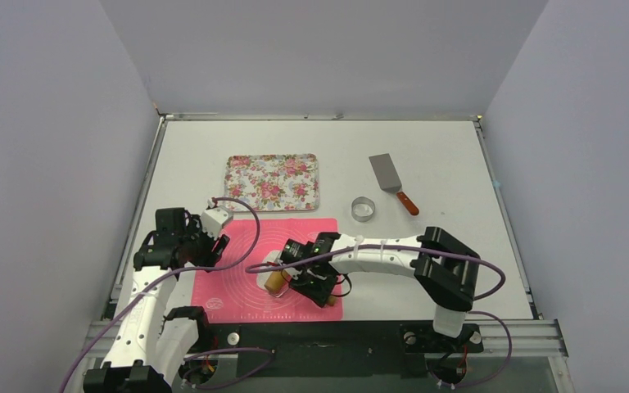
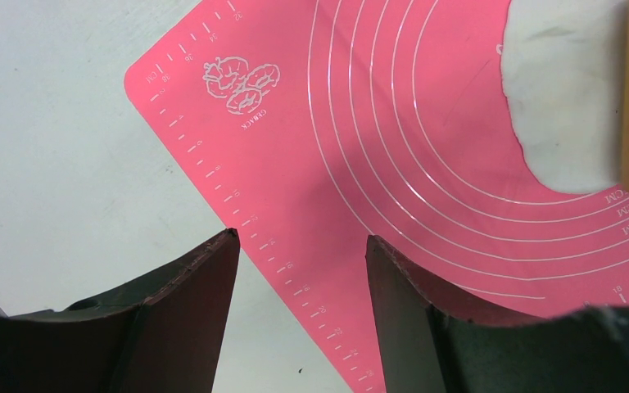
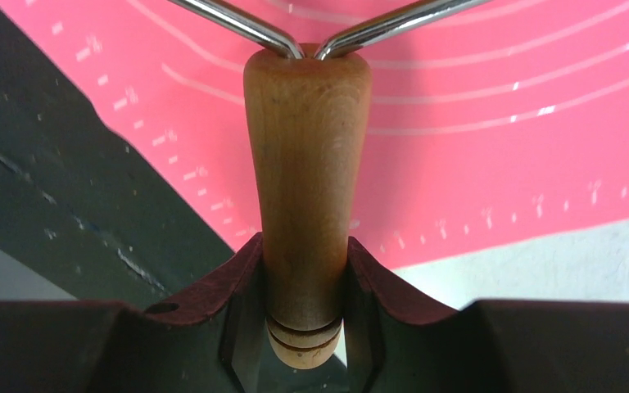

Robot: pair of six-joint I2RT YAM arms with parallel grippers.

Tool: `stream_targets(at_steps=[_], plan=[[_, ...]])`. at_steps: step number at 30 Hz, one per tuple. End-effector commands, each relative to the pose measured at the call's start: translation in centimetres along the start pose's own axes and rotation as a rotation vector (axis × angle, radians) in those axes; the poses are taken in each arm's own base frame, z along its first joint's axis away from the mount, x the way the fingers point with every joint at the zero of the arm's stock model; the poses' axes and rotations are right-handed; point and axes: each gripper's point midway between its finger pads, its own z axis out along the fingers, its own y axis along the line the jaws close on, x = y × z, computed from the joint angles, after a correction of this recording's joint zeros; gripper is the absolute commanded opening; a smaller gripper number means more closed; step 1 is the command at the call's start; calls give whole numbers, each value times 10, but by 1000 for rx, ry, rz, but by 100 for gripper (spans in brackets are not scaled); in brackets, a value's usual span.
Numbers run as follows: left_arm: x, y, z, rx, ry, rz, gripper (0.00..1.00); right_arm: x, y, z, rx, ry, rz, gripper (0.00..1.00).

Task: Roll out the dumpling wrappers from the dough
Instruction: Flatten out the dough on the work surface.

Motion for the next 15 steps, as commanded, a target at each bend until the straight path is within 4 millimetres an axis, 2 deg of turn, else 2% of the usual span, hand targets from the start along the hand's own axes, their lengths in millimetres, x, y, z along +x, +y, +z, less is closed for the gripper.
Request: stream_targets(at_steps=[1,3,6,10,13,15], plan=[[-8,3,-2,-10,-35,9,56,4,2,-15,19,-36,15,0],[-9,3,-2,-11,-37,9,56,-2,-1,-13,34,-37,8,0],[-9,3,-3,-10,-32,8,56,-26,1,-12,21,-64,-17,0],[-6,3,-5,-13,-23,14,56,-45,-2,1,17,-54,-32,0],[-5,5,-5,-18,-15,17,56,-47,-1,0,9,-59,-33,0],[-7,5,-5,-17,-19,20,56,-35,-1,-1,11,-45,-22,0]])
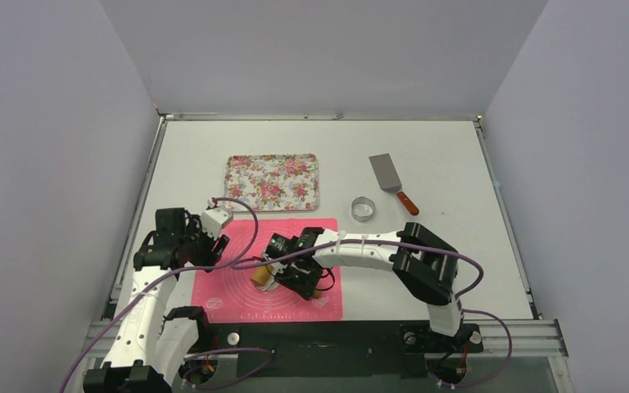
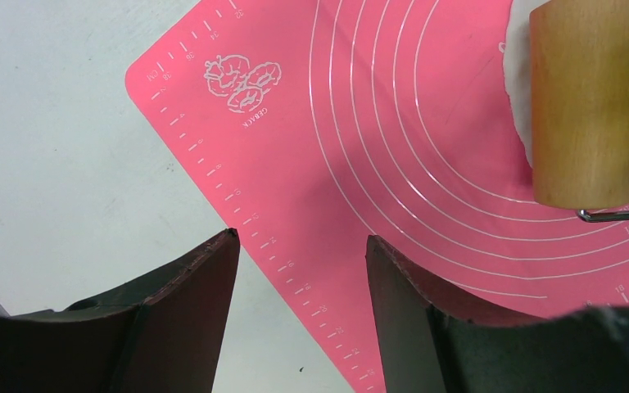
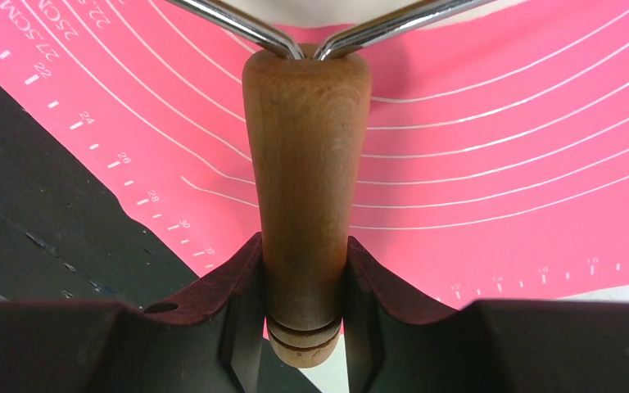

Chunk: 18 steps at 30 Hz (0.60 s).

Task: Roll out the dumpling wrappers from the dough
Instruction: Flatten out the dough on the work surface.

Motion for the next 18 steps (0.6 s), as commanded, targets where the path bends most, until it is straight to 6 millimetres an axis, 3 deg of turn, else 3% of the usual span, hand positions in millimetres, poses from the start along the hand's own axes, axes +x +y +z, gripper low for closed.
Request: stream_targets(at_steps=[1,6,9,13,18], plan=[[-8,5,-5,-15,-24,16,56,3,1,-15,-2,-28,9,0],[-12,4,-3,-7,-37,13,56,41,6,-22,-5,0,51,0],[-11,4,-2,-2,-38,12,56,47,7,-27,-3,-10,66,0],[-11,3,-1,1,-38,10,56,37,4,-23,7,-6,43,0],[-9,3,-4,-5,-28,16,56,-1,-1,-17,3,-30,5,0]])
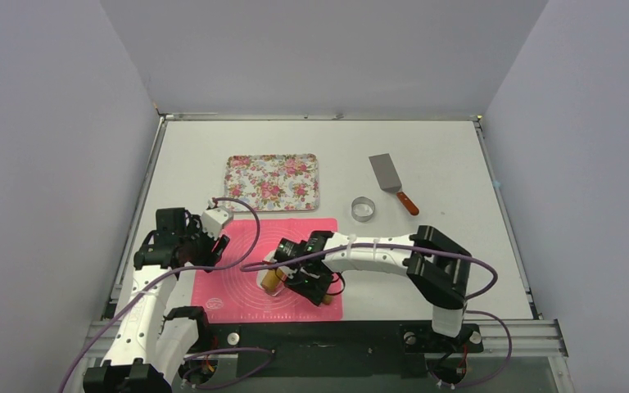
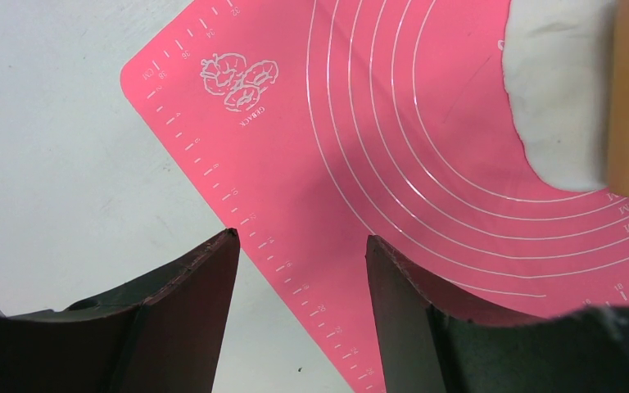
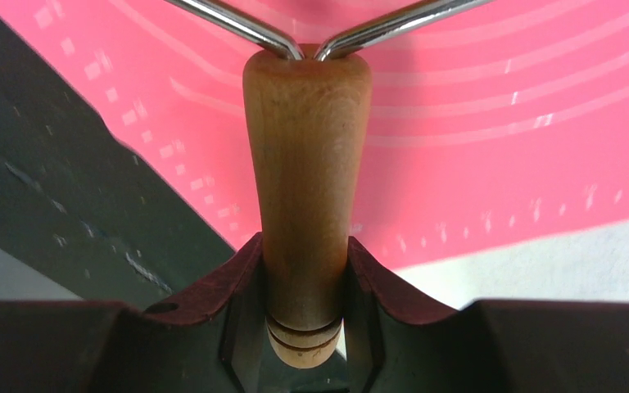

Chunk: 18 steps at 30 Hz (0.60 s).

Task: Roll out the dumpling wrappers from the dough
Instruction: Flatten out the dough on the work surface.

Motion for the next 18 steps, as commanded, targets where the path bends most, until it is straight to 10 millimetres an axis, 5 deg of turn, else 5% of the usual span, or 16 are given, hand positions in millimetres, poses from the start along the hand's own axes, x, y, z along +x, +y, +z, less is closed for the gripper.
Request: stream_targets(at_steps=[1,6,13,18], plan=[[-10,4,-5,-11,-32,21,56,-54,-2,-3,-2,-95,-42,0],[-11,5,-6,-14,-32,23,56,-59,-2,1,-7,-89,-42,0],[-14,5,-6,-14,-45,22,56,-10,2,-12,-5,-71,23,0],[-14,4,-5,-8,-50,20,56,1,0,-10,6,-53,28,0]])
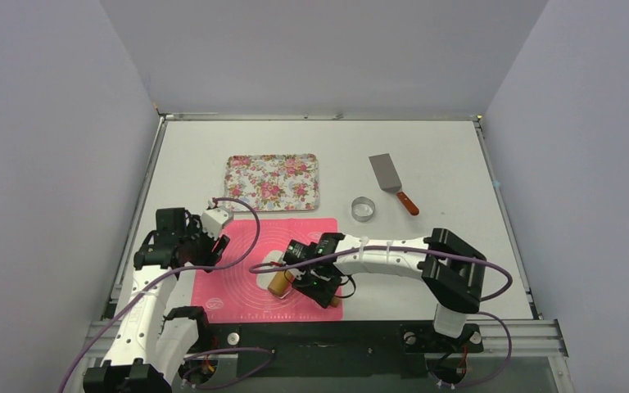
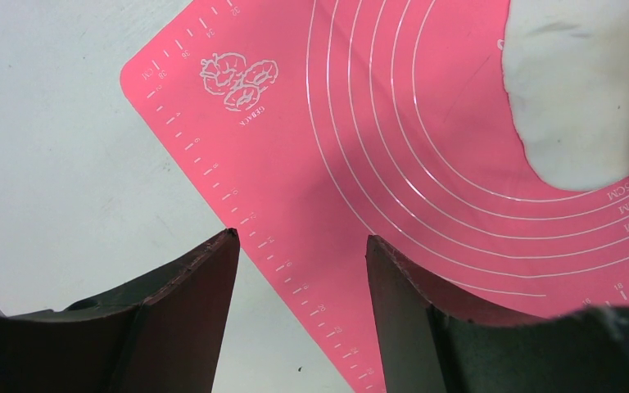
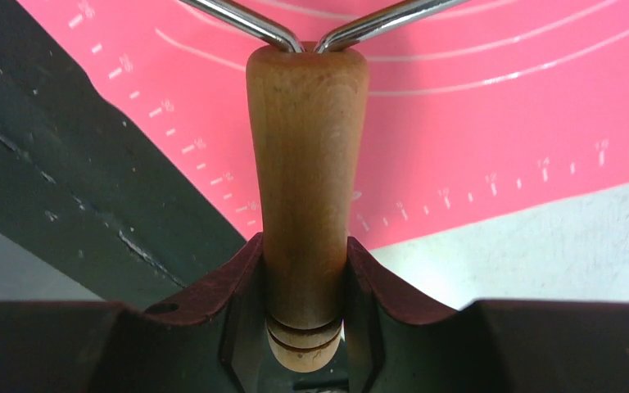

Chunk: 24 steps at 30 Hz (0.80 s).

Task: Roll out the dumpling wrappers from the dough
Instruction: Flatten out the dough on the work surface.

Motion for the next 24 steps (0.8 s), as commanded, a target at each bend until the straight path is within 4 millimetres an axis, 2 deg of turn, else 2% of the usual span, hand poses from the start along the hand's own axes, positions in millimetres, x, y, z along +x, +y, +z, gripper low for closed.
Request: stream_targets(at_steps=[1,4,6,8,11,16,20,24], plan=[[-14,4,-5,-8,-50,20,56,-8,0,-8,10,-35,15,0],[-14,4,-6,-9,-49,20,56,-26,-2,2,6,-23,-19,0],[-12,3,-7,-9,-43,19,56,-47,-1,3,-3,-45,-41,0],[-11,4,-7,-14,-38,21,56,-55,-1,9,-6,-35,-51,0],[-10,5,-8,-22,-33,25,56,-53,1,9,-15,-26,-49,0],[-13,7,-8,-24,-42,28,56,-21,6,3,-13,-5,-20,0],[-16,4,-8,-11,-54,23,56,-8,8,-9,-7,-27,12,0],[-14,4,-7,-14,-48,23,56,-11,2,-12,8,-39,10,0]])
